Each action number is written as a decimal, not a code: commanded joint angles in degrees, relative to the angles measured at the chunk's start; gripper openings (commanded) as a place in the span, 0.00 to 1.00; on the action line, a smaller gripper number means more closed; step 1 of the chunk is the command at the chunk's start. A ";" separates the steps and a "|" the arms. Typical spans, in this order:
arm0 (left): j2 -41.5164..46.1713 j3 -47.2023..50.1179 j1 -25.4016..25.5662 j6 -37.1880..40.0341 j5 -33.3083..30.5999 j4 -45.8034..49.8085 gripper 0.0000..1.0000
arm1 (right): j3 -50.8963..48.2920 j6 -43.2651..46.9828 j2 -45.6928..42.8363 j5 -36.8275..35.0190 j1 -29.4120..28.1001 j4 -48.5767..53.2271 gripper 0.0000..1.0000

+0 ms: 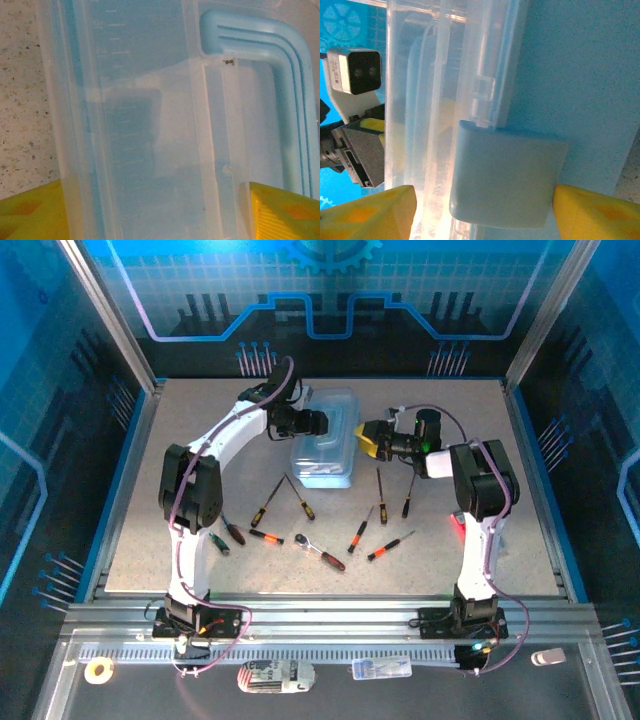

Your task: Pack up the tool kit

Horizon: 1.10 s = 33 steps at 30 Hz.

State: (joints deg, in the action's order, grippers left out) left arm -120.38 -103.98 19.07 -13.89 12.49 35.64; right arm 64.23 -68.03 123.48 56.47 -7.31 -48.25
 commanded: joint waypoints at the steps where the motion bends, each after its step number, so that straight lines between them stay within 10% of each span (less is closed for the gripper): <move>1: -1.92 2.00 0.35 -1.05 2.70 3.27 0.67 | 0.19 -8.53 2.72 2.77 0.39 -13.07 0.72; 16: -3.30 -0.03 1.71 -0.57 -0.93 5.70 0.66 | 0.90 -5.03 3.37 2.77 -1.35 -7.28 0.69; 24: -5.99 -0.53 2.51 -0.70 -6.74 8.37 0.65 | 1.02 -23.12 5.79 3.34 -0.10 -29.80 0.62; 33: -7.87 -0.71 2.55 -1.23 -11.48 10.89 0.65 | 0.03 -24.48 2.94 3.47 1.18 -33.22 0.61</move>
State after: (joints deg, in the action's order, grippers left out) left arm -121.99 -106.80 20.73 -15.05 8.19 37.80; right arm 63.72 -90.43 130.21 57.23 -6.50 -69.49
